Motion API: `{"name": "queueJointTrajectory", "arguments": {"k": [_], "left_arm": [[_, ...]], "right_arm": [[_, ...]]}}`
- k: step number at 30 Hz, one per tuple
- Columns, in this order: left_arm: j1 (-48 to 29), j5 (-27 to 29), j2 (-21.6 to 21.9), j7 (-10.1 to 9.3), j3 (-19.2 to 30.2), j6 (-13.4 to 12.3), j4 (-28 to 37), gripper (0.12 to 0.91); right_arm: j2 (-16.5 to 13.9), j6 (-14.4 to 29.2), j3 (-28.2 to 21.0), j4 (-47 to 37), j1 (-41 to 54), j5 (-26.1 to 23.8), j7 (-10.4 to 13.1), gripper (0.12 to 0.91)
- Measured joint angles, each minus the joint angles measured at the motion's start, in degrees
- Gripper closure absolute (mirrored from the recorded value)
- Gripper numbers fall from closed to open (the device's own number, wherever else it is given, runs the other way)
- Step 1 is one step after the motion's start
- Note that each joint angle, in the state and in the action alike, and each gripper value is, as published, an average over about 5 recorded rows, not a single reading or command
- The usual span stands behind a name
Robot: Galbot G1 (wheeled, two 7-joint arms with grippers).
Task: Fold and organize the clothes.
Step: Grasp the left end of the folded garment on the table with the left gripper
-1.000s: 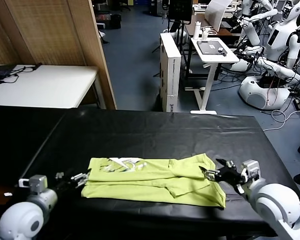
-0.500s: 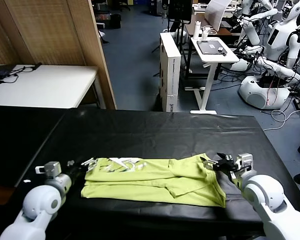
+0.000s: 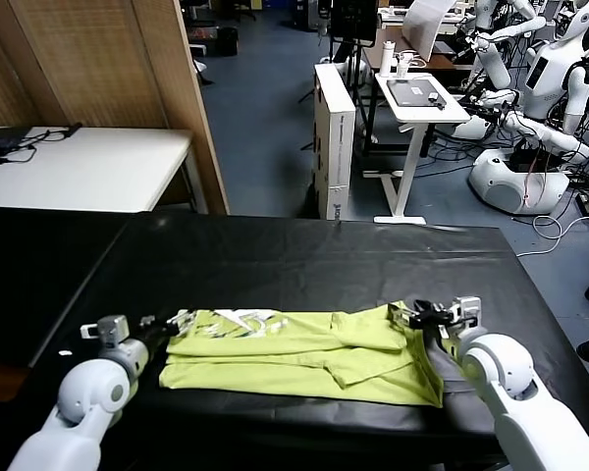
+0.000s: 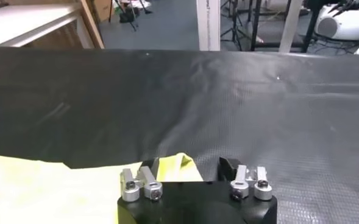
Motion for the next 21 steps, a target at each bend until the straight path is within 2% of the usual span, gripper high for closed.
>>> {"name": "queueJointTrajectory", "arguments": {"k": [3,6,9,16,18,21], "left_arm": [[0.29,0.04,-0.15,-0.02,-0.06,-0.16,-0.27,0.672],[0.30,0.19,-0.22,-0.08,-0.32,-0.56,-0.26,0.829],[0.07,0.24,-0.16,-0.19,-0.69,-0.83,-0.04,0.884],[0.15,0.36,0.05,0.39,-0.89,-1.03,-0.33,0.884],[0.15,0.87,0.00,1.01,-0.89,-1.32,-0.39,0.884],[0.26,1.44,0.11,1.60,-1.14,-1.91,-0.41,0.875]], "right_arm": [[0.20,0.45,0.18,-0.03,-0.27,-0.26,0.11,0.637],[0.39,0.98,0.53,0.08,-0.73,-0.52,0.59,0.812],[0.48,1.26,0.95,0.40,-1.26,-0.54,1.09,0.887],[0.43,2.43,1.62,1.57,-2.15,0.43,0.80,0.871],[0.25,3.87,1.95,2.00,-2.48,0.47,-0.12,0.806],[-0.28,6.78,2.54,2.71,-3.15,0.52,-1.77,0.629]]}}
